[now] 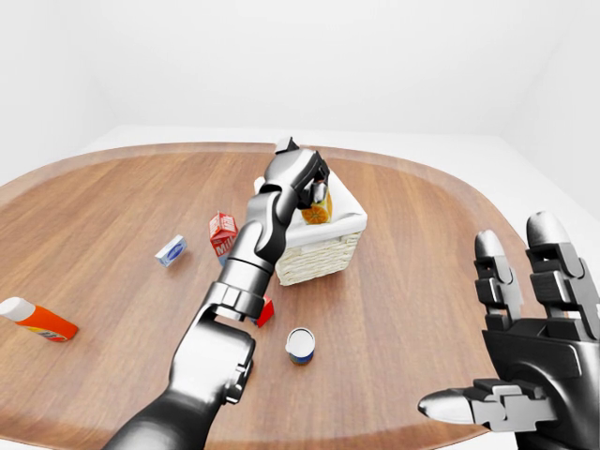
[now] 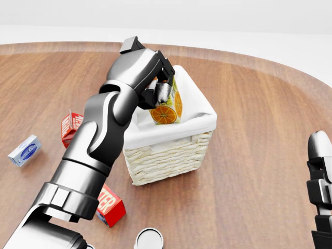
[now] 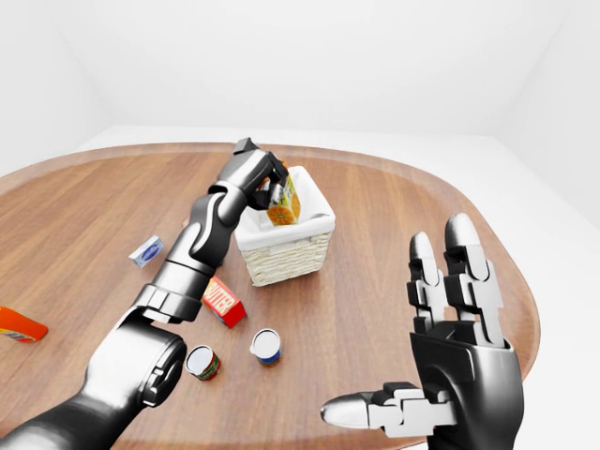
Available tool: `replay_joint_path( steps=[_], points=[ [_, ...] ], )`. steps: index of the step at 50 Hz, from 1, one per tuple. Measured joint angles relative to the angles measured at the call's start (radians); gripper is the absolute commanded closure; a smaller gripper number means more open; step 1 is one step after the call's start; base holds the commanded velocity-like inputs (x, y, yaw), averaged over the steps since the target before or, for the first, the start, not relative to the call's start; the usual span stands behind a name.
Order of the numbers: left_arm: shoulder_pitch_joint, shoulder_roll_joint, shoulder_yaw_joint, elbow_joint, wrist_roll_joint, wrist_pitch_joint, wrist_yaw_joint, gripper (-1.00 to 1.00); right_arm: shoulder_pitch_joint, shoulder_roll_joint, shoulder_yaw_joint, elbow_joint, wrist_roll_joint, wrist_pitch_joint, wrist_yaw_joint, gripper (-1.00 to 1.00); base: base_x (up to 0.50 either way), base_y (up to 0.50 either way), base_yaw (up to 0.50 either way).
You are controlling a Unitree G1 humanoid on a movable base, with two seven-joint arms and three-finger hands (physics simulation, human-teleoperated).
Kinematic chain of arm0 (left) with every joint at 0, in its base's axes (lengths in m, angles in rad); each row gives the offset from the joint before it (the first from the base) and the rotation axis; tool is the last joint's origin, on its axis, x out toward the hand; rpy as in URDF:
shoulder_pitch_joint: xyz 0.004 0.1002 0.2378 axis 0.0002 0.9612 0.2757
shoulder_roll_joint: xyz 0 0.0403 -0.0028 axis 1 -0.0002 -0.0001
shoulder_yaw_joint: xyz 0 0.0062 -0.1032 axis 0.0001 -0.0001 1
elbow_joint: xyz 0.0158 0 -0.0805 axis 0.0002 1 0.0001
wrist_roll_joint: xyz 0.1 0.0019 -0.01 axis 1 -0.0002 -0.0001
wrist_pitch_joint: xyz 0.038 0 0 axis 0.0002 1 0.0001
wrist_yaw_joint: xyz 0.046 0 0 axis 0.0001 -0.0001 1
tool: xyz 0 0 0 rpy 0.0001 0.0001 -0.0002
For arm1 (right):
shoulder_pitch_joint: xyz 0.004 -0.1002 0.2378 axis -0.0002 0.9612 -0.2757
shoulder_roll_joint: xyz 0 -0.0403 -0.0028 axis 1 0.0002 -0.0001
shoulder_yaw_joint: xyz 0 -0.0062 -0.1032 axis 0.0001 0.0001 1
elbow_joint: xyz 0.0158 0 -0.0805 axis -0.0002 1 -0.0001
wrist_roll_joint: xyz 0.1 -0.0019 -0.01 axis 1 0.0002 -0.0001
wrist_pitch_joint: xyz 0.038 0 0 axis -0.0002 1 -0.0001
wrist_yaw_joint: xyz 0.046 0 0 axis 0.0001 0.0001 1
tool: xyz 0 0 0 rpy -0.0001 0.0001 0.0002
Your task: Pick up the orange juice, and put it in the basket.
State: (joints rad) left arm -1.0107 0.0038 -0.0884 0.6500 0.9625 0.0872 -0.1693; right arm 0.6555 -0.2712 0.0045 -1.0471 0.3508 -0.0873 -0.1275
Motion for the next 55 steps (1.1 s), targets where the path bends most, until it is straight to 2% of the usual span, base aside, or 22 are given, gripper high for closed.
replay_joint_path(
  steps=[23,48,50,51,52,55],
  points=[
    [-0.006,-0.013,-0.014,0.177,0.056,0.0,0.082,1.0,0.02,-0.011,-0.01,0.0,0.015,0.0,-0.002,-1.0,0.0,0.0,0.0],
    [-0.04,-0.026,-0.017,0.337,0.052,0.0,0.176,1.0,0.031,-0.018,-0.012,0.0,0.021,0.0,-0.006,-1.0,0.0,0.0,0.0],
    [-0.043,-0.026,-0.017,0.337,0.056,0.0,0.18,-0.42,0.031,-0.018,-0.012,0.0,0.022,0.0,-0.006,-1.0,0.0,0.0,0.0],
    [-0.046,-0.025,-0.016,0.333,0.063,0.0,0.183,-0.89,0.031,-0.018,-0.012,0.0,0.022,0.0,-0.006,-1.0,0.0,0.0,0.0],
    [-0.047,-0.025,-0.016,0.328,0.065,0.0,0.182,-1.0,0.032,-0.018,-0.012,0.0,0.022,0.0,-0.006,-1.0,0.0,0.0,0.0],
    [-0.048,-0.025,-0.017,0.314,0.071,0.0,0.178,-1.0,0.032,-0.018,-0.012,0.0,0.022,0.0,-0.006,-1.0,0.0,0.0,0.0]
  ],
)
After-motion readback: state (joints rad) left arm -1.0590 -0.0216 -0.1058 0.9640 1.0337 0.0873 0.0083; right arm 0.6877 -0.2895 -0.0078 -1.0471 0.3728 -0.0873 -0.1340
